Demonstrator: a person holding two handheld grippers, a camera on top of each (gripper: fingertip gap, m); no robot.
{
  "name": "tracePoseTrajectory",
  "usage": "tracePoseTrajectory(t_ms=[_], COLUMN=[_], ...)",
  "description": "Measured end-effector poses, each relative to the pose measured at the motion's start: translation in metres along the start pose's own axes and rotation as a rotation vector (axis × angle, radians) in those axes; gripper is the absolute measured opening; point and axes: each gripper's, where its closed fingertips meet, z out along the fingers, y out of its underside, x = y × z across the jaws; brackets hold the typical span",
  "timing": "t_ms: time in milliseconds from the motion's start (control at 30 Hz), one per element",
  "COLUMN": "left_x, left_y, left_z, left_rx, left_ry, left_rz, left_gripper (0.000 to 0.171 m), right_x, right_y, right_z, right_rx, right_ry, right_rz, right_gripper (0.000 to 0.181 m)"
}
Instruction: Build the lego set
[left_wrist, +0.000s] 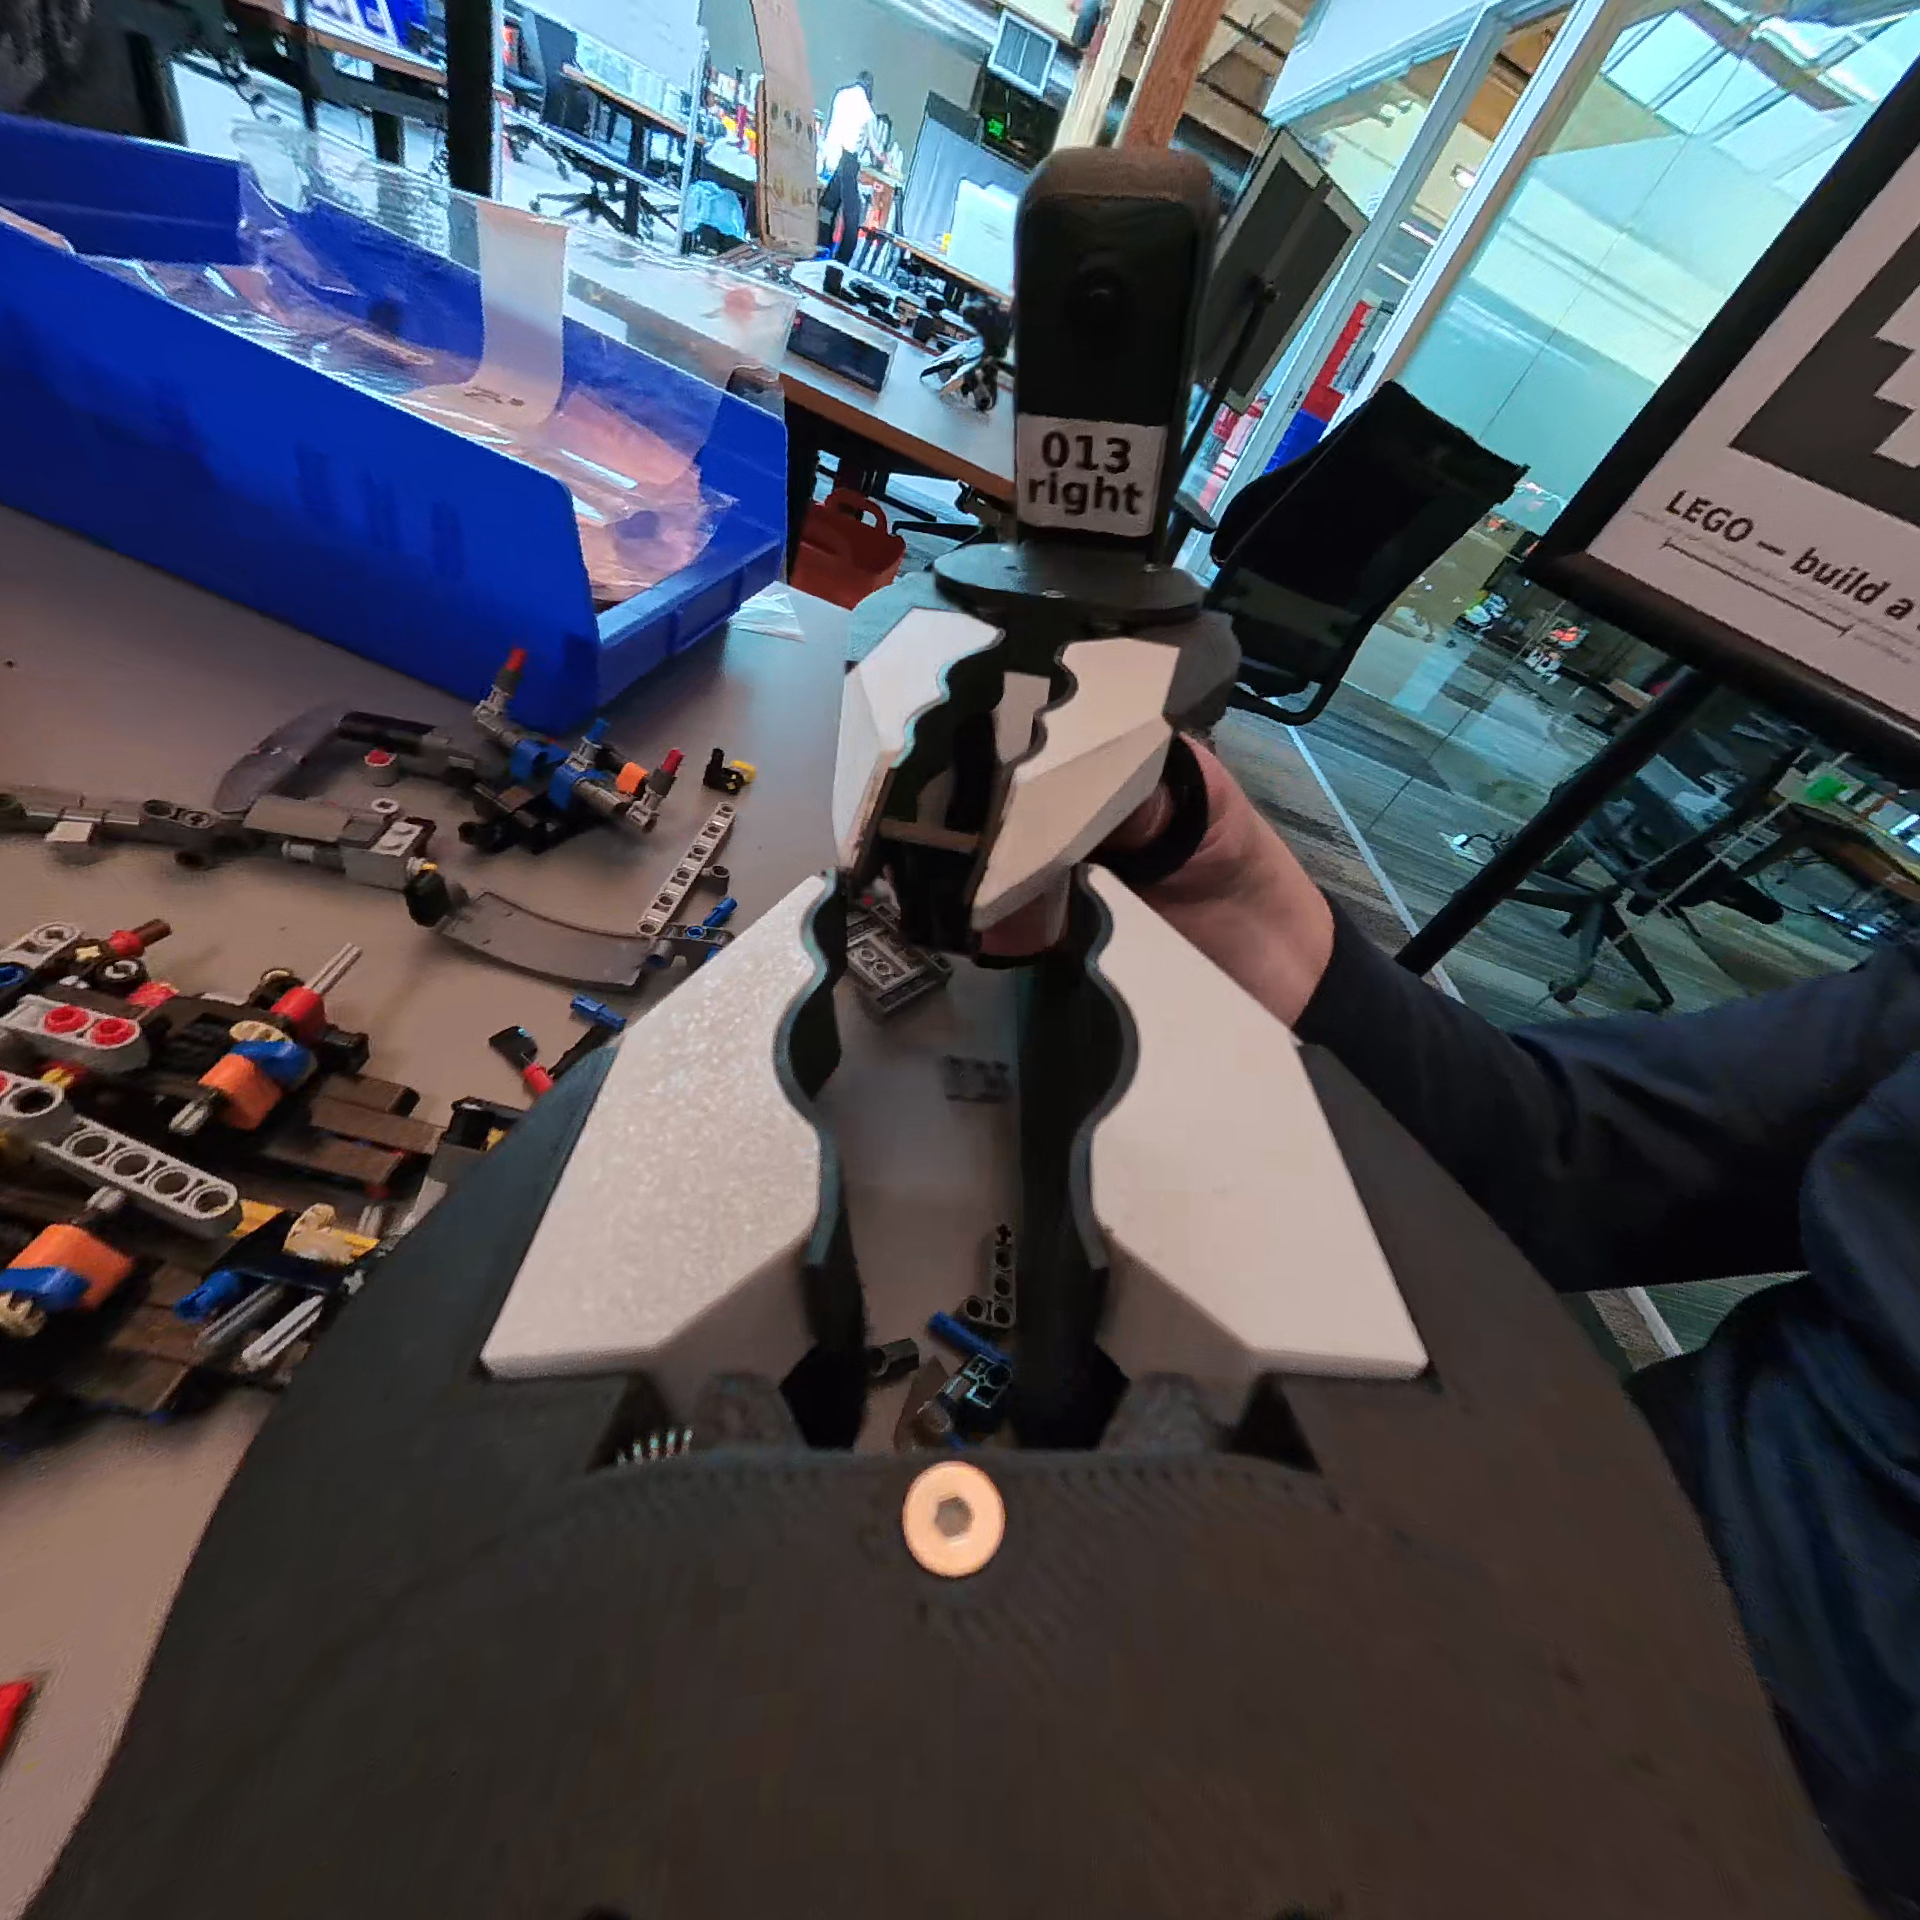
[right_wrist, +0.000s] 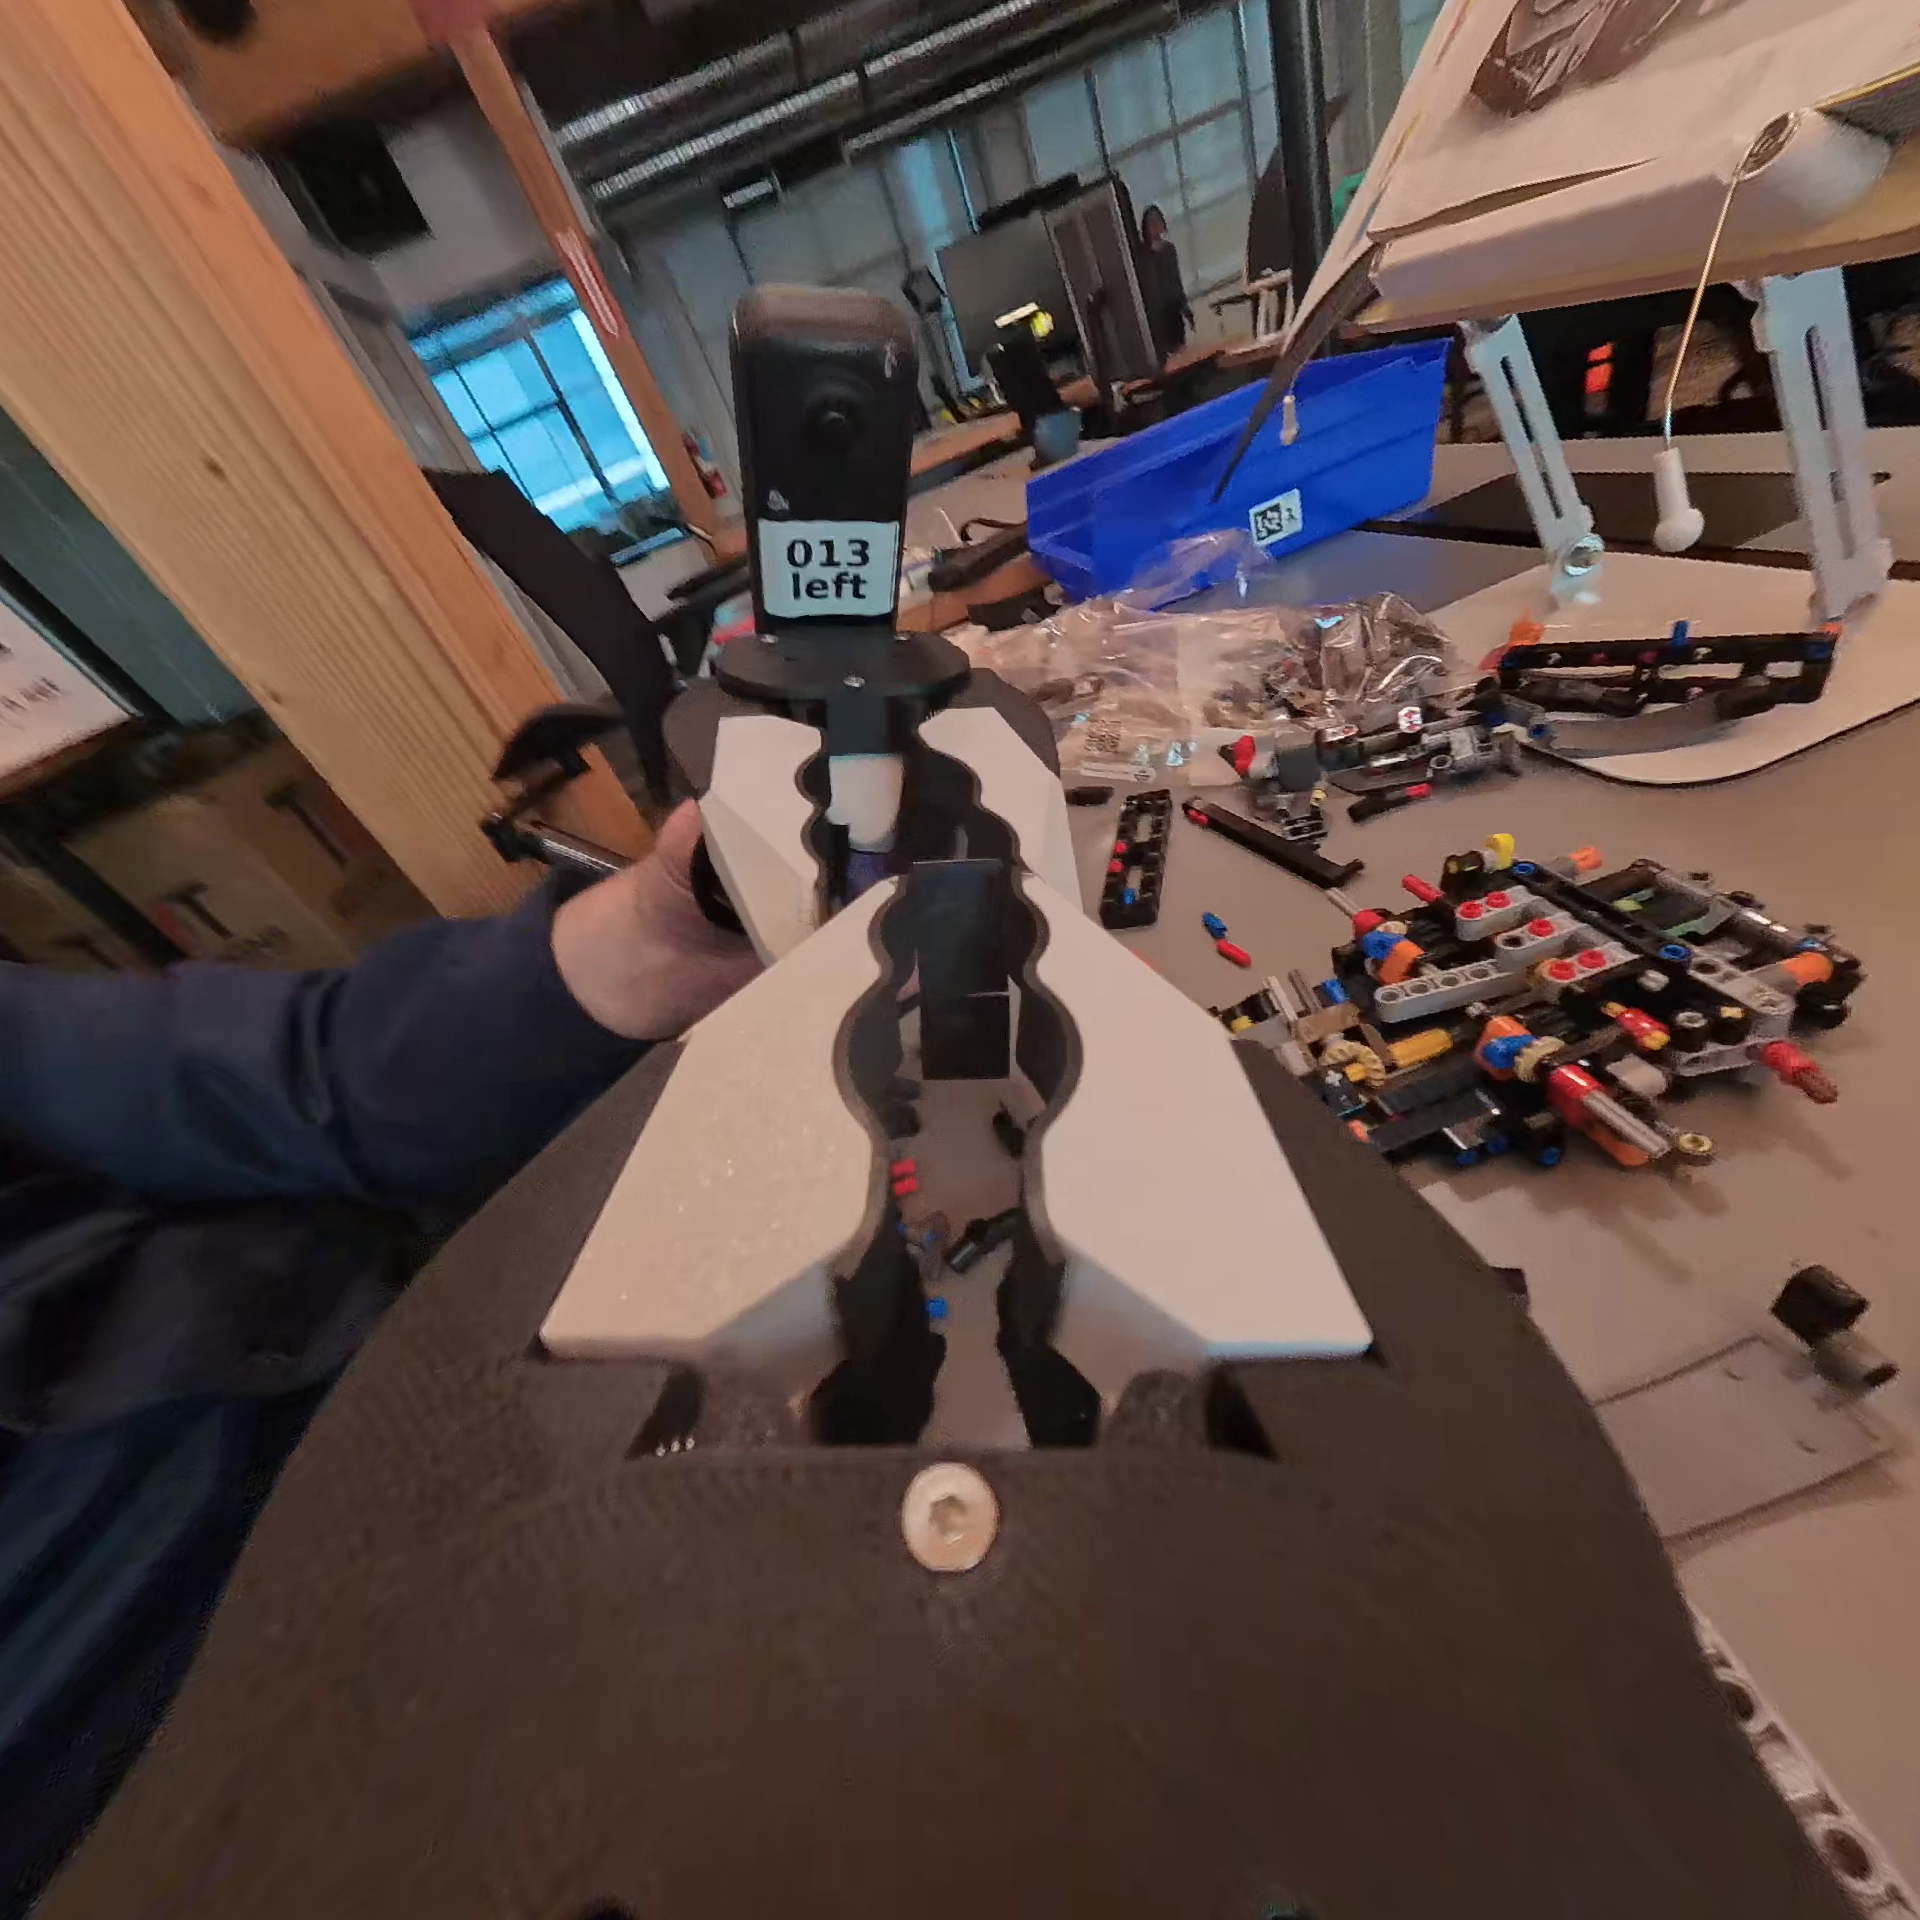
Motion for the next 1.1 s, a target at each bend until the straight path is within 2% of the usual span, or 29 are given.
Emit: tracePoseTrajectory(t_ms=[300, 367, 433, 567, 767, 967, 1100], left_x=[0.004, 0.004, 0.005, 0.004, 0.002, 0.005, 0.011], left_y=[-0.004, -0.004, -0.002, 0.001, 0.002, -0.011, -0.013], left_z=[-0.002, -0.002, 0.000, 0.001, -0.003, -0.016, -0.017], left_rx=[0.027, 0.029, 0.021, -0.006, -0.013, 0.064, 0.072], left_ry=[0.036, 0.038, 0.032, 0.007, -0.006, 0.027, 0.051], left_rz=[-0.020, -0.012, -0.007, 0.036, 0.041, 0.036, 0.071], left_gripper=[0.033, 0.014, 0.015, 0.007, 0.005, 0.005, 0.005], right_x=[-0.004, -0.006, -0.007, -0.003, -0.002, 0.002, -0.004], right_y=[-0.005, -0.010, -0.016, -0.007, -0.007, -0.012, -0.009], right_z=[0.000, -0.002, -0.006, 0.000, -0.001, -0.007, -0.005], right_rx=[0.027, 0.061, 0.100, 0.042, 0.047, 0.085, 0.080], right_ry=[-0.008, -0.031, -0.052, -0.009, -0.005, -0.017, -0.107], right_rz=[-0.007, 0.020, 0.043, 0.008, 0.011, 0.061, 0.154], right_gripper=[0.013, 0.014, 0.013, 0.014, 0.015, 0.023, 0.029])
